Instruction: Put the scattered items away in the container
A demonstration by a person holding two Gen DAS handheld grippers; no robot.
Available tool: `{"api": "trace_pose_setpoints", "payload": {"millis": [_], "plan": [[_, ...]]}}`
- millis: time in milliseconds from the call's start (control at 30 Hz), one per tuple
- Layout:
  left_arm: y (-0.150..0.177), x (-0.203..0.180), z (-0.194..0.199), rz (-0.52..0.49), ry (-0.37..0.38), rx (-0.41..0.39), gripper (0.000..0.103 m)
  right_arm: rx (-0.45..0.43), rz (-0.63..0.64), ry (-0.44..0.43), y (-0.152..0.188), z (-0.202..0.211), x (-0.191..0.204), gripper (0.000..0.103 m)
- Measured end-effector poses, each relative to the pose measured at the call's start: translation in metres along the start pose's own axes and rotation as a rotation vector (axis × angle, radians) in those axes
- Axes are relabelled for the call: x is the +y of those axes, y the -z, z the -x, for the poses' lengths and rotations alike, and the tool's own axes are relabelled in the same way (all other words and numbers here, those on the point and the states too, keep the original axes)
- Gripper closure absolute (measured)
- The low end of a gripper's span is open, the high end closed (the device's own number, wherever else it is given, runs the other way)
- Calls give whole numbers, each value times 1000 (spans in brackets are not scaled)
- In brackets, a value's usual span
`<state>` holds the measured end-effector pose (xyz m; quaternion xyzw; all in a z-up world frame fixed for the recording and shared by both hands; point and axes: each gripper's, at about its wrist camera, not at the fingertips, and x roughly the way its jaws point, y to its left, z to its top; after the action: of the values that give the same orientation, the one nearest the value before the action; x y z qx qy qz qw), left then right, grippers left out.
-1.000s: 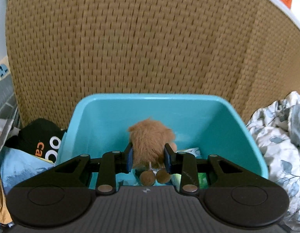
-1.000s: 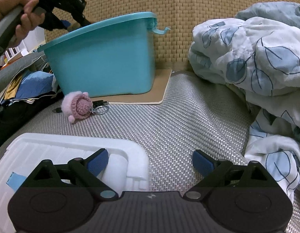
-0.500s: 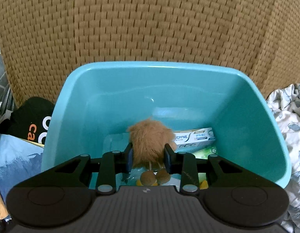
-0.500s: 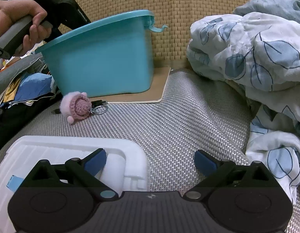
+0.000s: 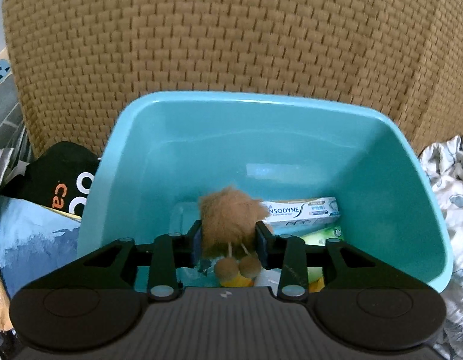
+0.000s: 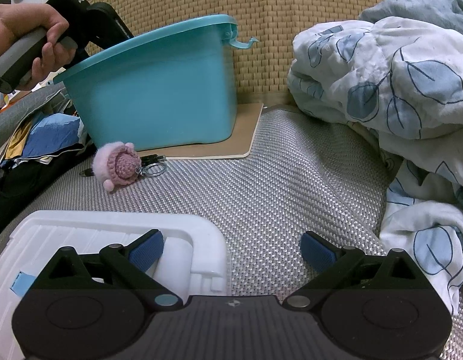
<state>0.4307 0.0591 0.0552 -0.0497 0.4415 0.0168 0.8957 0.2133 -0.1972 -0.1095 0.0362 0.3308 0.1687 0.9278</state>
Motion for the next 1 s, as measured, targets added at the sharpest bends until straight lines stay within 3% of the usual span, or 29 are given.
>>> {"api": "trace_pose_setpoints", "payload": {"millis": [233,333,400,600,667,833,1000], "plan": [[-1,-5,-1,-30,-18,13,56,-1,-2,1,0,0,0,3],[1,-5,10,-18,-22,-22,56,0,-1,2,0,0,0,3],[6,-7,28,-25,-11,-85,54,0,-2,2,0,0,0,2],[45,-6,108,-7,46,-327,10,4,-14,-4,0,-1,-1,2],[61,-4,135,9,65,-382,10,4,-13,-1,0,0,-1,1],[98,9,173,63,88,-432,7,4,-16,0,0,0,-1,1],[131,13,187,53,46,-444,6,8,-28,-9,0,-1,-3,0]]}}
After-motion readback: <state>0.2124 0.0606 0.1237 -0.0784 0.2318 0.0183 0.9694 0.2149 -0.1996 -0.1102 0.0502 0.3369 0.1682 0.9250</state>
